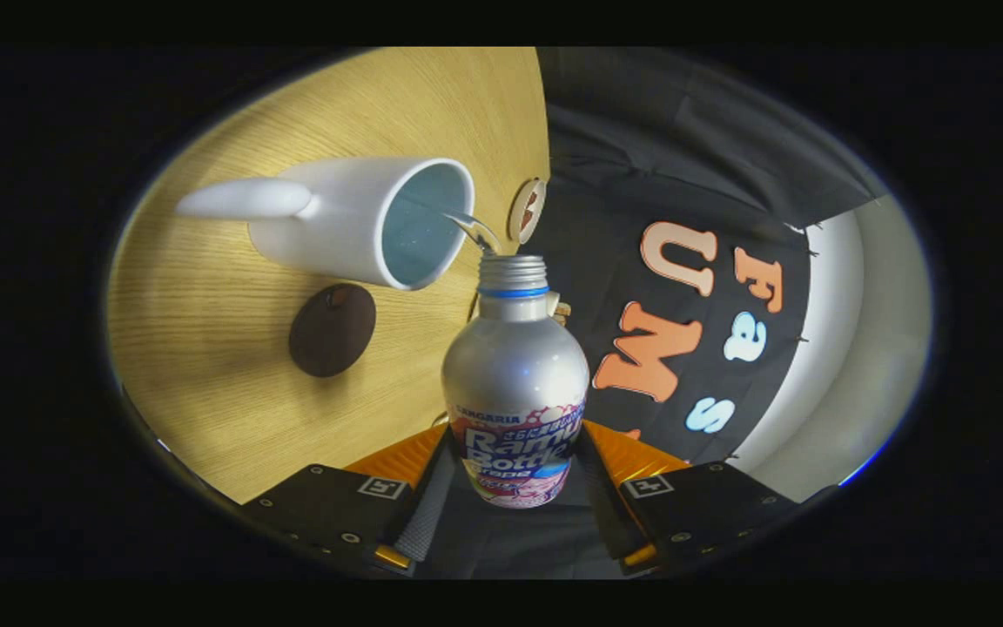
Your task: Take the bottle from table, then pour the juice into the cup, finally place the bottle on the coaster
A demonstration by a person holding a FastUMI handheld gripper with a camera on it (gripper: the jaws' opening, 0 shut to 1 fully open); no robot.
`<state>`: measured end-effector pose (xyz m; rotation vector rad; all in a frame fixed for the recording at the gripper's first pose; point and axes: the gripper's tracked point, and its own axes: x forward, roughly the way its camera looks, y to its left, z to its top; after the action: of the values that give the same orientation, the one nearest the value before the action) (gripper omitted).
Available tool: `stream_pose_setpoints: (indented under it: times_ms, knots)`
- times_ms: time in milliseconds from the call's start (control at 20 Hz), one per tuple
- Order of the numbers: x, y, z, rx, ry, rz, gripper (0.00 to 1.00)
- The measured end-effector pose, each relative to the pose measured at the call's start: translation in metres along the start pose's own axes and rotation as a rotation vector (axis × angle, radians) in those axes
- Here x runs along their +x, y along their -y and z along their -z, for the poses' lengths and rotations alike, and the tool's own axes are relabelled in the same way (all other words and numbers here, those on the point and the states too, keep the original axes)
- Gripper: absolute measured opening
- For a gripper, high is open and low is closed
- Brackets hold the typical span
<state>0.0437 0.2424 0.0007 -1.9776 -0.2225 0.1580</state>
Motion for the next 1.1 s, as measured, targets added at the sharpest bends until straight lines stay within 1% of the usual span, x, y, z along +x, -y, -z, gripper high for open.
stream_pose_setpoints:
  times_ms: [300, 1100]
  knots:
    - [0.000, 0.003, -0.001, -0.021, 0.003, -0.004, 0.75]
    - [0.003, 0.003, -0.012, -0.126, 0.024, -0.011, 0.75]
